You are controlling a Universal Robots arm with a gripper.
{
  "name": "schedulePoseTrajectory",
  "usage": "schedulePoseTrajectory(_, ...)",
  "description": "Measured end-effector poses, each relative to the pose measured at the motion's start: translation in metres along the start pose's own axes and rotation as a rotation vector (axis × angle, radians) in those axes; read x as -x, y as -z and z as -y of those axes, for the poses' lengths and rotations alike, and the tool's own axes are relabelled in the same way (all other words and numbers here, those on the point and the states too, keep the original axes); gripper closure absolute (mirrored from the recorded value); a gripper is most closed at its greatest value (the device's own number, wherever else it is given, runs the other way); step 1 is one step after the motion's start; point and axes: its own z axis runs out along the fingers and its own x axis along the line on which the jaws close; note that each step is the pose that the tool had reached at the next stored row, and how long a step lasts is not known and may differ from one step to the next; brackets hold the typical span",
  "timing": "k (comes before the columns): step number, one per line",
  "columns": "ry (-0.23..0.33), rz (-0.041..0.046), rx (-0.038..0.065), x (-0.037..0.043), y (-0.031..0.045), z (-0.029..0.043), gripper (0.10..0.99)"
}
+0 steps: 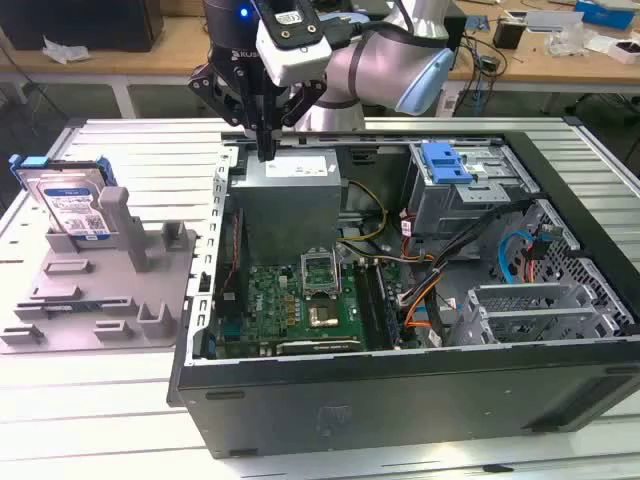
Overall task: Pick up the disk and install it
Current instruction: 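Reach for the disk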
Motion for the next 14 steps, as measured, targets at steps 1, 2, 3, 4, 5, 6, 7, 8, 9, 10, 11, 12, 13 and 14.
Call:
schedulePoseTrajectory(1, 0.000, 0.0000, 0.000, 0.0000, 0.0000, 0.0000, 0.980)
schedulePoseTrajectory(2, 0.000, 0.0000, 0.000, 0.0000, 0.0000, 0.0000, 0.980)
schedulePoseTrajectory(3, 0.000, 0.0000, 0.000, 0.0000, 0.0000, 0.0000, 0.980)
schedulePoseTrajectory(4, 0.000, 0.0000, 0.000, 0.0000, 0.0000, 0.0000, 0.980)
schedulePoseTrajectory(5, 0.000, 0.0000, 0.000, 0.0000, 0.0000, 0.0000, 0.980)
schedulePoseTrajectory(6, 0.000, 0.0000, 0.000, 0.0000, 0.0000, 0.0000, 0.980)
schedulePoseTrajectory(7, 0.000, 0.0000, 0.000, 0.0000, 0.0000, 0.0000, 0.980)
schedulePoseTrajectory(8, 0.000, 0.0000, 0.000, 0.0000, 0.0000, 0.0000, 0.980)
schedulePoseTrajectory(9, 0.000, 0.0000, 0.000, 0.0000, 0.0000, 0.0000, 0.980)
schedulePoseTrajectory(10, 0.000, 0.0000, 0.000, 0.0000, 0.0000, 0.0000, 0.980)
schedulePoseTrajectory(11, 0.000, 0.0000, 0.000, 0.0000, 0.0000, 0.0000, 0.980)
schedulePoseTrajectory(12, 0.000, 0.0000, 0.000, -0.0003, 0.0000, 0.0000, 0.980)
schedulePoseTrajectory(13, 0.000, 0.0000, 0.000, -0.0032, 0.0001, 0.0002, 0.980)
schedulePoseTrajectory(14, 0.000, 0.0001, 0.000, -0.0115, 0.0001, -0.0007, 0.980)
